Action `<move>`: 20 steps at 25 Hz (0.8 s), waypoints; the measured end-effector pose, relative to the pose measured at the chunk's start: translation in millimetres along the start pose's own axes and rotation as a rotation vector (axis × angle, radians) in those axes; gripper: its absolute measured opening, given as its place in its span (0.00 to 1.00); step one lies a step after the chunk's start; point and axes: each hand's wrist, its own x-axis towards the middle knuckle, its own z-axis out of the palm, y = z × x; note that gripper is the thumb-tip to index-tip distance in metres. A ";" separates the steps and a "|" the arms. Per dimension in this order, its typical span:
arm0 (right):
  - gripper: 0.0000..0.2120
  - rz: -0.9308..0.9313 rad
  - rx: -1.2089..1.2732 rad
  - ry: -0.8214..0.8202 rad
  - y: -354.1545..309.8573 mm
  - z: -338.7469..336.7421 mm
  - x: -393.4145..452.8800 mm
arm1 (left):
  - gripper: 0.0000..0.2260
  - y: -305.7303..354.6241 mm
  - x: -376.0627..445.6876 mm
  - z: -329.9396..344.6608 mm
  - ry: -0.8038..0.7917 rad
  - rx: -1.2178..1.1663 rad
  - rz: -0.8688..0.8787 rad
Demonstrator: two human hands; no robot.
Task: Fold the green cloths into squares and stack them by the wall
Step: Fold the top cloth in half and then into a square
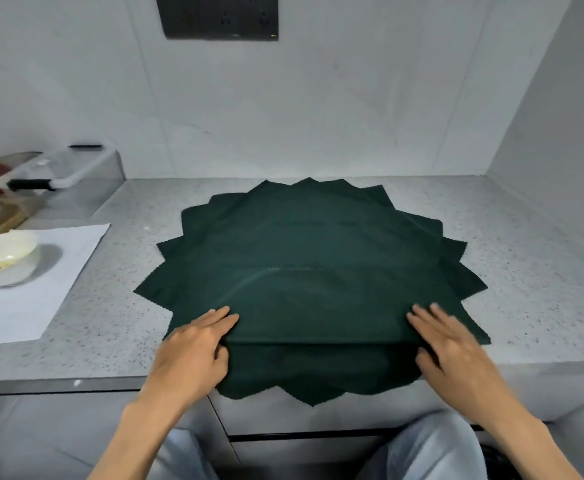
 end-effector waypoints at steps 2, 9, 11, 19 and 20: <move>0.25 -0.004 0.095 -0.056 -2.3 2.9 6.4 | 0.25 -7.2 4.3 0.2 0.062 -0.003 0.006; 0.24 0.027 0.224 0.137 51.7 -18.1 8.9 | 0.21 -56.3 4.2 -9.8 0.181 -0.158 -0.053; 0.23 0.088 0.432 0.107 61.6 -31.1 6.7 | 0.19 -72.1 0.9 -18.8 0.087 -0.279 -0.040; 0.07 0.317 0.988 0.408 58.3 -74.0 69.1 | 0.12 -43.5 45.6 -81.6 0.218 -0.960 -0.171; 0.08 0.316 1.050 0.414 56.1 -79.3 92.4 | 0.11 -40.4 66.7 -88.0 0.235 -1.016 -0.198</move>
